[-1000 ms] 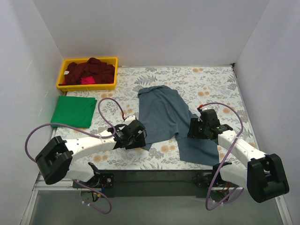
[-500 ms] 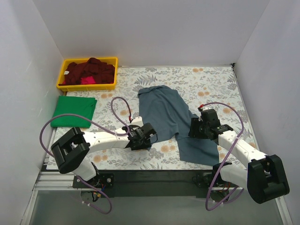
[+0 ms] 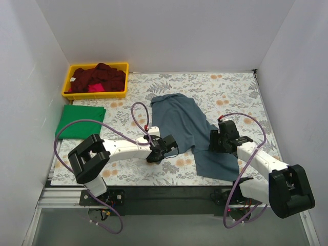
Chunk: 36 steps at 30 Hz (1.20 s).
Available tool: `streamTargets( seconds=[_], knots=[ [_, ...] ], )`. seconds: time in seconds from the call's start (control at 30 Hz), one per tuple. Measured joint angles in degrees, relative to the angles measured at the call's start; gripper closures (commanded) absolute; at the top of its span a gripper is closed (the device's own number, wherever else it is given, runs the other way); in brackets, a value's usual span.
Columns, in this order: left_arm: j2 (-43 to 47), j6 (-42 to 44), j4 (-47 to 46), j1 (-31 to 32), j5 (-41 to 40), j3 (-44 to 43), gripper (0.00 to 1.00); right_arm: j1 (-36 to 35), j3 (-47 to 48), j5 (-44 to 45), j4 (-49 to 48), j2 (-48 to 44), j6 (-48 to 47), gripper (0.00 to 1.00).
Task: Fold and stack the t-shirts
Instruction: Flatten the tshirt out
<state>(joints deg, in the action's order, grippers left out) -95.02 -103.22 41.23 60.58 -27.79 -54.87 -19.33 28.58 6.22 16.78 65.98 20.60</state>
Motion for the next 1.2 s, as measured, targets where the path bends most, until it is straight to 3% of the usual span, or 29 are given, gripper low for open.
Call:
streamTargets(
  seconds=[0.13,0.4,0.57,0.63,0.77,0.8,0.93,1.0,1.2],
  knots=[
    [-0.07,-0.66,8.83,-0.15,-8.39,-1.25,1.00,0.68,0.00,1.03,-1.25,0.66,0.59,0.38],
    [1.18,2.97,27.82,-6.16,-36.20,-12.61,1.00,4.63,0.00,2.23,-2.64,1.11,2.51,0.37],
    [2.97,1.29,31.80,-8.02,-42.29,-10.62,1.00,7.63,-0.20,2.99,-0.44,-0.85,3.02,0.37],
    [2.47,0.22,33.51,-7.32,-41.53,-8.57,0.98,8.22,-0.33,2.93,0.90,-2.29,2.95,0.37],
    [-1.81,-1.97,35.17,-1.55,-38.64,-8.11,0.79,8.33,-0.24,0.70,1.73,-5.05,1.70,0.37],
    [-2.82,-2.54,35.26,0.00,-37.55,-8.11,0.70,8.31,-0.04,-0.37,1.92,-5.57,1.18,0.37],
    [-3.13,-1.75,34.07,2.23,-32.74,-7.96,0.53,7.37,2.91,-5.97,2.78,-5.60,-1.38,0.38],
    [-0.24,1.42,30.03,2.16,-29.33,-6.64,0.42,6.43,4.98,-8.68,2.25,-4.24,-2.14,0.39],
    [19.26,9.55,11.37,0.81,-14.01,2.60,0.36,-1.31,10.54,-12.46,-1.60,4.72,-3.26,0.39]
  ],
)
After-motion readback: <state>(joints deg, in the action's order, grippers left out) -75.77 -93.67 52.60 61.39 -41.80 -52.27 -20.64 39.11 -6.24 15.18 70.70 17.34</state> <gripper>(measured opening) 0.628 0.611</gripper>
